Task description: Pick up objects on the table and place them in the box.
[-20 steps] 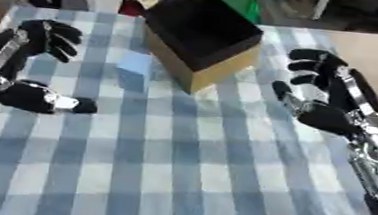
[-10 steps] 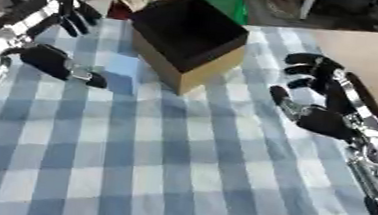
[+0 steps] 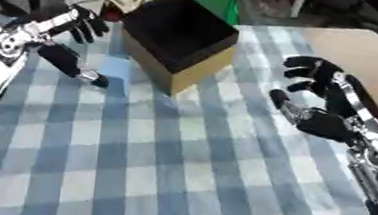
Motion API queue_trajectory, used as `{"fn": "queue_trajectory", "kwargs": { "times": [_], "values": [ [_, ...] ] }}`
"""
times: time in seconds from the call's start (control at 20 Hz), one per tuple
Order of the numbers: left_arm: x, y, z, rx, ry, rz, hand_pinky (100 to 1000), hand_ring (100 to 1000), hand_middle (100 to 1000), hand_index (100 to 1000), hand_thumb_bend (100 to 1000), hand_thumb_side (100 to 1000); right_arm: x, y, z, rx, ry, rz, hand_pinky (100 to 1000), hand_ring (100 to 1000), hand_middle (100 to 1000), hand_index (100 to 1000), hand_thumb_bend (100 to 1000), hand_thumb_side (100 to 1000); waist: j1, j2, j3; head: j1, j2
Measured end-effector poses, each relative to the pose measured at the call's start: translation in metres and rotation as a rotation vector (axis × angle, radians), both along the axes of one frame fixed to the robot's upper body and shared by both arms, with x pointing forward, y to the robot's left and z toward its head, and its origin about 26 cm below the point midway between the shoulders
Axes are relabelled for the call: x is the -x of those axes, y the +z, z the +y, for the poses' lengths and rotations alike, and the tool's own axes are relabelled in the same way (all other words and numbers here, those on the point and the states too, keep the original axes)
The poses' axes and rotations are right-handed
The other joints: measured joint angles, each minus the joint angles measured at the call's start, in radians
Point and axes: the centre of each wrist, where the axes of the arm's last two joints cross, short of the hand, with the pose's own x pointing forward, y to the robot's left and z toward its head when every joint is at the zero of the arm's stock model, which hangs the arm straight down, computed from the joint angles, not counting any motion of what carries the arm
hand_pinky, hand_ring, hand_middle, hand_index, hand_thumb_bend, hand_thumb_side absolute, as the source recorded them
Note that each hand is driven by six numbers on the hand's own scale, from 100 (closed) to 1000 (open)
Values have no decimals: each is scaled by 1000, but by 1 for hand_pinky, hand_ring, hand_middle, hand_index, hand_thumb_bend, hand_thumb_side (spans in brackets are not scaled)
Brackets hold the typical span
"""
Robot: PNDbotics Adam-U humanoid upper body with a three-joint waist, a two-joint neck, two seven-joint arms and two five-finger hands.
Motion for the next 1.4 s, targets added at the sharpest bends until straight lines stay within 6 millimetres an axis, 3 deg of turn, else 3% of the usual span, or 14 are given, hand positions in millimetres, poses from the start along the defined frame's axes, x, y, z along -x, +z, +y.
{"fn": "queue_trajectory", "kwargs": {
  "times": [0.5, 1.4],
  "values": [
    [-17, -38, 12, -89, 47, 2, 675, 667, 666, 770, 856, 173, -1, 1, 3, 3, 15, 1, 678, 782, 762, 806, 351, 230, 4, 1, -31, 6, -1],
    [-21, -47, 12, -160, 47, -71, 689, 671, 662, 767, 843, 155, -1, 0, 5, 0, 25, 3, 677, 783, 762, 806, 347, 233, 12, 1, -45, 5, 0]
  ]
}}
